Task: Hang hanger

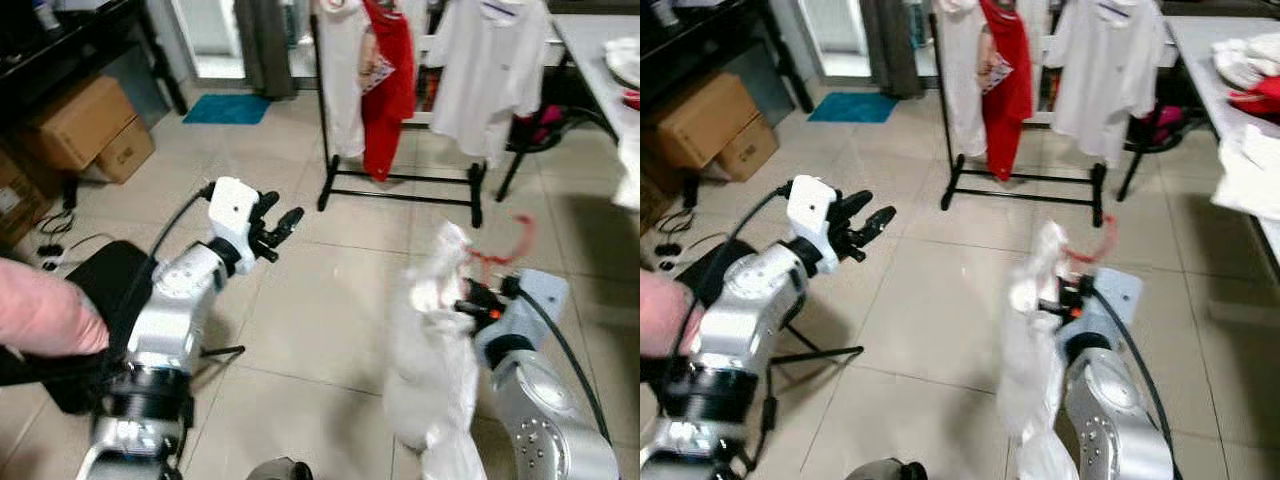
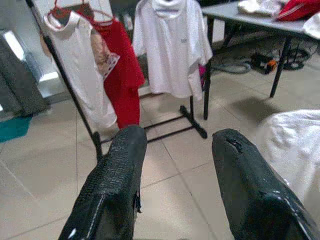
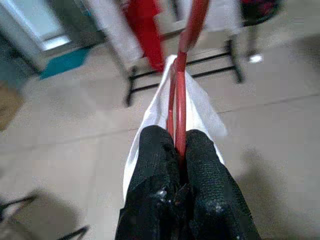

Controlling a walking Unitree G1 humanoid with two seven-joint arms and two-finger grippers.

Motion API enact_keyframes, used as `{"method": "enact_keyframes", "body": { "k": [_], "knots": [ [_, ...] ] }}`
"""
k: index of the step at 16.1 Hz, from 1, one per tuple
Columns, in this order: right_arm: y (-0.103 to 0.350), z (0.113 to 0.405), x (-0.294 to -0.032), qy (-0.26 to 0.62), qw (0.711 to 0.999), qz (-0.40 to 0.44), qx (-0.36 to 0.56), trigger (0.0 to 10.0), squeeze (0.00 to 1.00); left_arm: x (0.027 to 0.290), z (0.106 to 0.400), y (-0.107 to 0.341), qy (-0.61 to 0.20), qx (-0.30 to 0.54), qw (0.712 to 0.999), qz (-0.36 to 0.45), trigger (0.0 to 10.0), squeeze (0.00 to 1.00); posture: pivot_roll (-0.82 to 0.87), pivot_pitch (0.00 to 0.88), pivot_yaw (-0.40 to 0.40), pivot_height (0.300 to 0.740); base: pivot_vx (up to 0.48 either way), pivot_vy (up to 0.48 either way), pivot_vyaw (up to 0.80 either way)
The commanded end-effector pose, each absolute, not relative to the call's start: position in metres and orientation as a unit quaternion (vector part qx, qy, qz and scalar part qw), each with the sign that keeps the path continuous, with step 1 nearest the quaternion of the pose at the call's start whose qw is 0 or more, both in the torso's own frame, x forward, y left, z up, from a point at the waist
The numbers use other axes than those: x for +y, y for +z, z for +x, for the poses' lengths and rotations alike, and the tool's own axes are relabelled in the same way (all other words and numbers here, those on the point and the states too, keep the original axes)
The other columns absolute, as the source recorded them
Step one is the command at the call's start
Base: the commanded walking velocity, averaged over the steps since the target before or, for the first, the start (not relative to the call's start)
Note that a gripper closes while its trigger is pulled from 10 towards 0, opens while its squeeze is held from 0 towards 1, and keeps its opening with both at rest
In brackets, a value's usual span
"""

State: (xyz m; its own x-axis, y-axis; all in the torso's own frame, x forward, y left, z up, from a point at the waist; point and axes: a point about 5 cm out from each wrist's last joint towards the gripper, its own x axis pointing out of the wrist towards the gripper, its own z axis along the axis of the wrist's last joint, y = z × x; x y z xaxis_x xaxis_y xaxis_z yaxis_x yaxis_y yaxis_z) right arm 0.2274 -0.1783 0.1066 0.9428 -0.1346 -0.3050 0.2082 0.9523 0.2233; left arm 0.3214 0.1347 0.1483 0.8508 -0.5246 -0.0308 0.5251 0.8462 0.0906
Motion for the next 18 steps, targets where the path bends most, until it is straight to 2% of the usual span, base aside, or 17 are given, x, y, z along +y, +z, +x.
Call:
{"method": "enact_keyframes", "body": {
  "k": [1,5,11,14,17,18],
  "knots": [
    [0.117,0.227,-0.178,-0.088,0.982,0.13,0.104,10.0,0.0,0.135,0.319,0.15,-0.26,0.0,0.964,0.058,10.0,0.0,-0.1,0.056,0.163,0.74,0.0,0.0,0.0],
    [0.118,0.226,-0.164,-0.054,0.984,0.144,0.086,10.0,0.0,0.125,0.315,0.142,-0.25,0.016,0.966,0.069,10.0,0.0,-0.09,0.061,0.178,0.74,0.226,0.0,0.0],
    [0.134,0.236,-0.16,-0.028,0.998,0.043,0.04,10.0,0.0,0.125,0.31,0.141,-0.244,0.024,0.967,0.068,10.0,0.0,-0.09,0.058,0.171,0.74,0.348,0.0,0.0],
    [0.132,0.239,-0.155,-0.017,0.997,0.062,0.044,10.0,0.0,0.124,0.304,0.143,-0.247,0.021,0.966,0.072,10.0,0.0,-0.07,0.058,0.141,0.74,0.351,0.0,0.0],
    [0.134,0.241,-0.152,-0.012,0.995,0.086,0.039,10.0,0.0,0.125,0.304,0.146,-0.24,0.015,0.968,0.074,10.0,0.0,-0.05,0.066,0.134,0.74,0.346,0.0,-0.8],
    [0.134,0.241,-0.153,-0.017,0.996,0.077,0.038,10.0,0.0,0.123,0.303,0.148,-0.247,0.012,0.966,0.077,10.0,0.0,-0.05,0.069,0.129,0.74,0.349,0.0,0.0]
  ]
}}
